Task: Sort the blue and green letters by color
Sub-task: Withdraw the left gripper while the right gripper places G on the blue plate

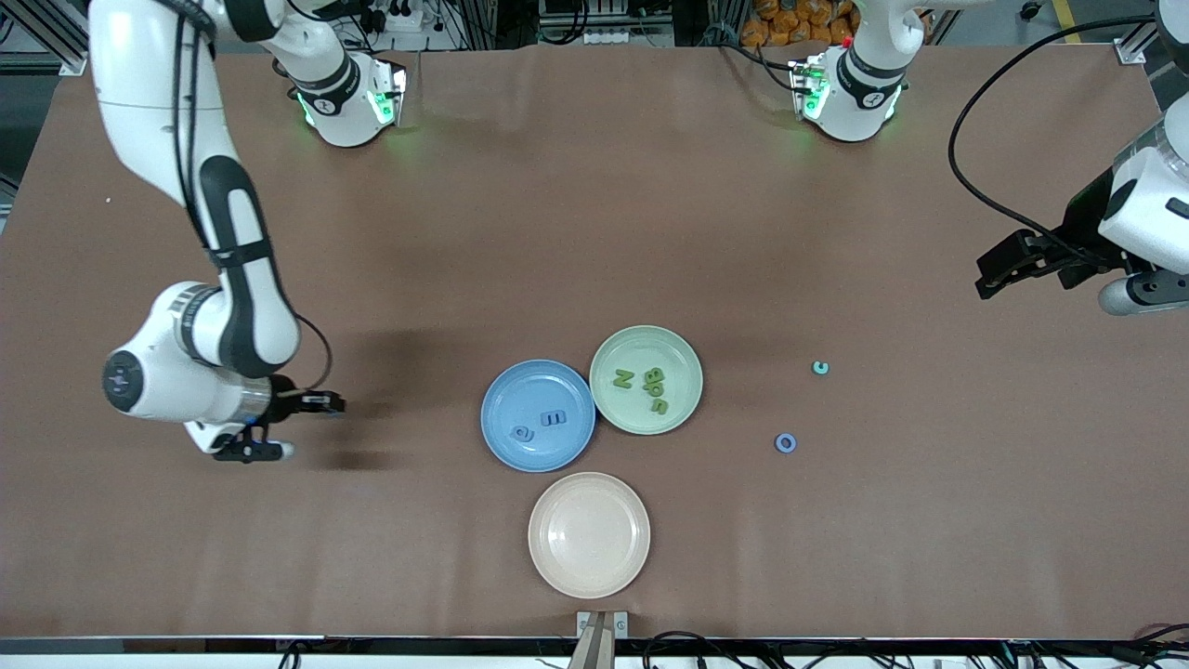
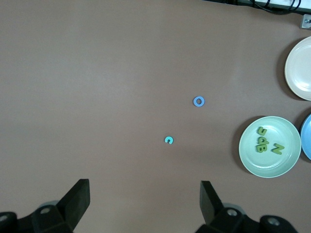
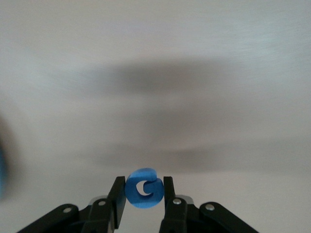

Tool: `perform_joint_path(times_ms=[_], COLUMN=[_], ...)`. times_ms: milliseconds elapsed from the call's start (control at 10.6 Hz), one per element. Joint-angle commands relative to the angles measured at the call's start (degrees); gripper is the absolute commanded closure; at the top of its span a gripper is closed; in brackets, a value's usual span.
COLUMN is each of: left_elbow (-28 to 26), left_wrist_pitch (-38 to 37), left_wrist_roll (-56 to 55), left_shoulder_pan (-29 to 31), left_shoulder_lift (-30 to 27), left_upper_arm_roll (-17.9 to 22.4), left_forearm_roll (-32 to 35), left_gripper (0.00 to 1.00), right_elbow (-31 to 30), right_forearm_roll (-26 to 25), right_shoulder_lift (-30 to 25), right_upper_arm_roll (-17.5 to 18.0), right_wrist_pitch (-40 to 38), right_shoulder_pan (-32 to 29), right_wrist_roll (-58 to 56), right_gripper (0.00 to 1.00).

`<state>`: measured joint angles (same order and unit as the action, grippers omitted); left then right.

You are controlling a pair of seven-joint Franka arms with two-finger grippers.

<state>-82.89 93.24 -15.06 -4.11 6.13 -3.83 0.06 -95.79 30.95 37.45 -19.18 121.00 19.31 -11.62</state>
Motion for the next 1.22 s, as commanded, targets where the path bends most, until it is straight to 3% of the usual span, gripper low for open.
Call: perform_joint_path(times_ms=[0, 188, 376, 470, 564, 658, 752, 940, 1129], left_elbow=[-0.51, -0.51, -0.17, -0.16, -0.16, -0.16, -0.16, -0.25, -0.25], left_wrist_pitch=[0.01, 0.02, 0.02, 0.02, 0.02, 0.02, 0.02, 0.02, 0.02], left_wrist_roll=[0.91, 0.91, 2.83, 2.76, 2.49, 2.49, 2.75, 2.84, 2.23], left_shoulder_pan=[0.68, 2.34, 4.98, 4.90, 4.81, 4.90, 4.90, 4.90, 4.81], left_shoulder_lift=[-1.11, -1.99, -1.91, -1.91, -1.91, -1.82, -1.64, -1.73, -1.64], left_upper_arm_roll=[0.06, -0.03, -0.21, -0.30, -0.47, -0.47, -0.47, -0.56, -0.56], left_forearm_roll=[-0.94, -1.11, -1.38, -1.47, -1.47, -1.47, -1.38, -1.47, -2.87], left_gripper=[0.00, 0.00, 0.00, 0.00, 0.00, 0.00, 0.00, 0.00, 0.00], right_elbow=[7.79, 15.08, 17.13, 17.13, 17.04, 16.96, 16.61, 15.65, 11.36], right_forearm_roll=[1.57, 1.83, 1.74, 1.74, 1.83, 1.74, 1.65, 0.00, -8.32], right_shoulder_lift=[3.14, 7.36, 9.04, 9.13, 9.13, 9.05, 8.96, 8.43, 6.51], right_upper_arm_roll=[0.64, 2.64, 7.56, 8.28, 8.29, 8.29, 8.29, 7.85, 7.32], right_wrist_pitch=[-1.03, -0.25, 5.53, 6.43, 6.35, 6.35, 5.92, 4.52, 2.41], right_shoulder_pan=[9.48, 11.54, 10.75, 11.10, 11.28, 11.45, 11.72, 11.72, 10.40], right_wrist_roll=[32.33, 46.89, 54.13, 55.20, 55.21, 55.56, 55.91, 54.69, 49.01], right_gripper=[1.00, 1.00, 1.00, 1.00, 0.89, 0.14, 0.00, 0.00, 0.00])
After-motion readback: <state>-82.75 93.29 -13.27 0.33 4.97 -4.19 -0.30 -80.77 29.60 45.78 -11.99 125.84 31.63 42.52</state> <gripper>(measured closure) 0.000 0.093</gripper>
